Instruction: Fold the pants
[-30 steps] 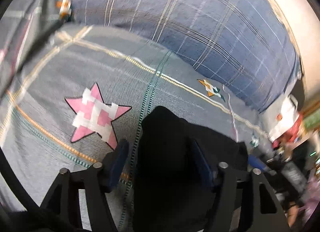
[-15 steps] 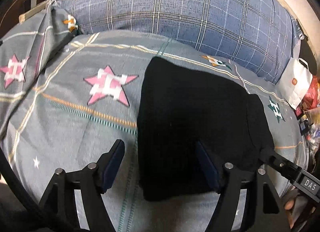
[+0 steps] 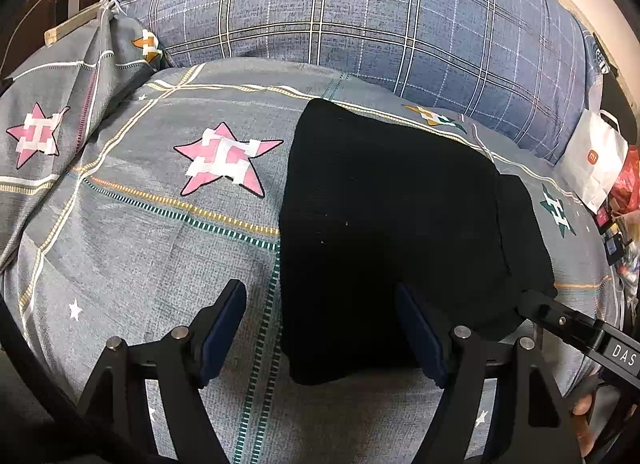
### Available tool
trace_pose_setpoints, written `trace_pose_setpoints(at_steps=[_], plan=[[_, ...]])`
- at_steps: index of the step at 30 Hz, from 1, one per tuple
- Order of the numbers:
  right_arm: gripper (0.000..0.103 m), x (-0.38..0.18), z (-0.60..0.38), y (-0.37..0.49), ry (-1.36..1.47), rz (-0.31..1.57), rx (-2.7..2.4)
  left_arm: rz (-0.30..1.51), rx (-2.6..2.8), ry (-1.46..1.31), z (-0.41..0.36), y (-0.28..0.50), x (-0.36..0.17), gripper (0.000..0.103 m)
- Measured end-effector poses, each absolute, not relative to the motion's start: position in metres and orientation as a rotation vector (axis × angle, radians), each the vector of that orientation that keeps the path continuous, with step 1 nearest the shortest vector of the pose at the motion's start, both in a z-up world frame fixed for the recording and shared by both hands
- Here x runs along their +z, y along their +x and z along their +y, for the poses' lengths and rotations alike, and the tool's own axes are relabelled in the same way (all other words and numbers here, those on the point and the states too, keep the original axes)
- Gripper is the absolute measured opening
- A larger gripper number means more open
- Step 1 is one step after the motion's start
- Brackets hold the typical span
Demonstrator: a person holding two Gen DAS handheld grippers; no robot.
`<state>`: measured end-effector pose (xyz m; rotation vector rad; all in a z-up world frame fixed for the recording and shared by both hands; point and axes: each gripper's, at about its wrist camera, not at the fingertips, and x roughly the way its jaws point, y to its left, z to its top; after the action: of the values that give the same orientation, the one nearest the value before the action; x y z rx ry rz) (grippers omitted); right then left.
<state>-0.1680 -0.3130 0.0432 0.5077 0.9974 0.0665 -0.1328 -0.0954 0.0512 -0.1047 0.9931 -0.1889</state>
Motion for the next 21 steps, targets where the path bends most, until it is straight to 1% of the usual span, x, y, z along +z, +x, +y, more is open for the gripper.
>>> trace_pose_setpoints(at_steps=[21], plan=[[0.071,0.0403,-0.3099,-0.1651,0.514,1.017,0.058,0.987,-0.181,-0.084,-0.0983,-0.1341,0.0521,0.077]])
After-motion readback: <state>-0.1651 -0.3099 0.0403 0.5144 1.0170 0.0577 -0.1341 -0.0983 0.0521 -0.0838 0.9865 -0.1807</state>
